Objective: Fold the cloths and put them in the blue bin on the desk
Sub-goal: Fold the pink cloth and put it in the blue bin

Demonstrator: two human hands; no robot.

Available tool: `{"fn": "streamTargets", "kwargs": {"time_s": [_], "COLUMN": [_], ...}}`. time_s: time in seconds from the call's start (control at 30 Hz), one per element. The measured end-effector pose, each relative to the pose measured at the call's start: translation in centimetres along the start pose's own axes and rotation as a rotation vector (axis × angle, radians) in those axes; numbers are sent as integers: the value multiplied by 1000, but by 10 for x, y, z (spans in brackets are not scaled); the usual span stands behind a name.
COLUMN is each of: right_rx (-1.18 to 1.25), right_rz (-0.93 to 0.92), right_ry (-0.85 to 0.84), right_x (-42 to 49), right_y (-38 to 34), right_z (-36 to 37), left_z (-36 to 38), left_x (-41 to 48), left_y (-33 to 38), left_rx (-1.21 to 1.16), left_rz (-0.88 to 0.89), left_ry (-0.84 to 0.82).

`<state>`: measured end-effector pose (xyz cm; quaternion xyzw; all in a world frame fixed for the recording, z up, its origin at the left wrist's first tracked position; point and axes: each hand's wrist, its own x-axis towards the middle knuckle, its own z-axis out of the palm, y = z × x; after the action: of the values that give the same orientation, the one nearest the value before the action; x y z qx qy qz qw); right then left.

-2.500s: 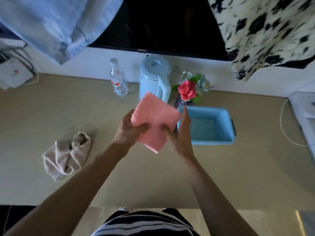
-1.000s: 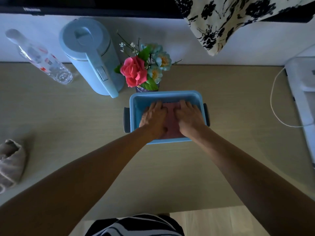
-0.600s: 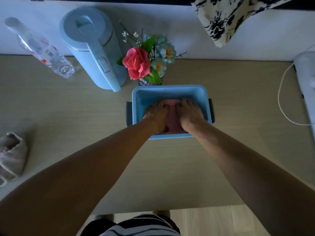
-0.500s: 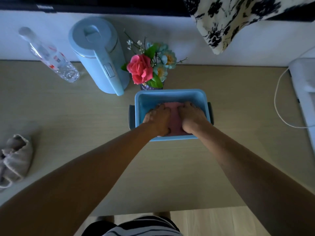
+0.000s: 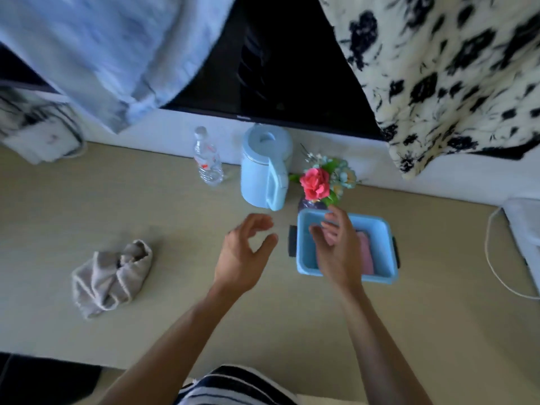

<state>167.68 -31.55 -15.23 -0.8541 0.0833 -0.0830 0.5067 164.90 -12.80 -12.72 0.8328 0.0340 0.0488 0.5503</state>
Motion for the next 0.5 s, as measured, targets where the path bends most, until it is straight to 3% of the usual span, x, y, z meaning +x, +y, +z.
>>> {"fn": "streamTargets", "kwargs": {"time_s": [0.33, 0.5], "right_rx": [-33, -96], "right_rz": [-37, -50], "right_ry": [-178, -240], "right_x": [-80, -104], "right_y": [-54, -68], "right_z": [136, 176], "left_z": [-94, -126], "left_x": [-53, -64], "left_y": [-78, -152], "left_rx": [36, 320], "left_rz": [-143, -244], "left_ry": [159, 120]}}
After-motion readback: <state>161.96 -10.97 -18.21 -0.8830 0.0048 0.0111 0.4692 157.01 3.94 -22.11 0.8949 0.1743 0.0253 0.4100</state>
